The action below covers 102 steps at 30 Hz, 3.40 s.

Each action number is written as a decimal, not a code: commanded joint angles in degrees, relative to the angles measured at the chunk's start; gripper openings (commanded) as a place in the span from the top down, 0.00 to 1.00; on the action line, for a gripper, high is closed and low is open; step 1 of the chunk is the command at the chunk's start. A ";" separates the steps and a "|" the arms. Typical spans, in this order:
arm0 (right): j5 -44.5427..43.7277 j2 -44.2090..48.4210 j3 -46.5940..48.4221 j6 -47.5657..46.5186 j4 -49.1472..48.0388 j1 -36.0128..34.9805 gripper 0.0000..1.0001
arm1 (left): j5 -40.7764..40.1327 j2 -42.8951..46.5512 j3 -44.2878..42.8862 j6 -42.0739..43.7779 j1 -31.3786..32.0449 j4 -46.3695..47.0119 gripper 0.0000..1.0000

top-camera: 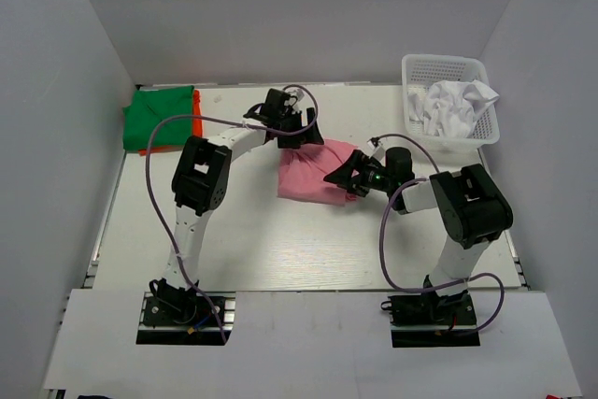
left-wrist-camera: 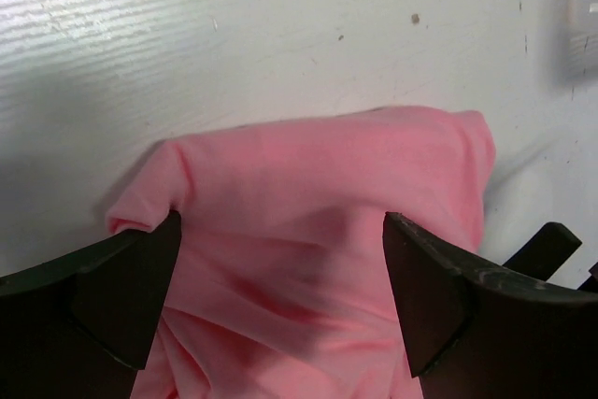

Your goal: Fold and stack the t-shirts

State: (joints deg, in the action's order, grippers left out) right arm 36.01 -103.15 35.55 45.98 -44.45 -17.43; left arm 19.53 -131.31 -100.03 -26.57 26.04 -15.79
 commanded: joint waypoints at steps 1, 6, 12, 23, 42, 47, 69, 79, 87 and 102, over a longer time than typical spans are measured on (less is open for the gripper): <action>-6.47 -0.65 -2.33 -4.75 12.45 -0.06 0.10 | -1.69 -2.29 -2.79 0.38 -2.04 -4.95 0.00; -8.05 6.18 1.44 -11.50 20.00 -0.23 0.10 | -5.46 1.92 -5.18 2.22 -2.57 -6.18 0.00; -10.07 16.82 6.89 -17.32 29.85 -1.02 0.10 | -11.35 13.08 -1.16 3.36 -1.87 -7.32 0.00; -14.91 10.89 18.76 -18.99 33.98 -1.29 0.10 | -7.23 20.13 14.25 3.36 -0.03 -4.76 0.05; -23.79 -2.75 29.84 -18.47 41.90 -1.11 0.10 | -2.74 14.24 14.34 6.18 2.08 -5.13 1.00; -23.35 -1.79 29.31 -18.21 41.02 -1.11 0.10 | -4.15 18.62 15.03 6.70 2.08 -5.13 1.00; -27.13 -4.42 30.81 -17.94 42.86 -0.76 0.10 | -15.49 13.97 18.38 -1.56 0.41 -12.07 1.00; -24.67 -1.09 31.25 -20.66 42.25 -1.03 0.10 | -15.31 23.19 18.55 1.34 0.86 -8.74 0.01; -23.79 3.92 28.08 -21.54 41.37 -1.03 0.10 | -17.86 20.04 16.10 5.56 0.85 -9.87 0.01; -26.08 11.48 21.84 -22.25 41.81 -0.41 0.10 | -5.91 7.29 11.25 10.92 1.91 -8.82 0.40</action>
State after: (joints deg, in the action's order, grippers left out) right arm 11.05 -94.08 58.02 24.82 -1.58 -18.35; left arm 10.07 -122.61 -89.80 -16.51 27.33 -23.83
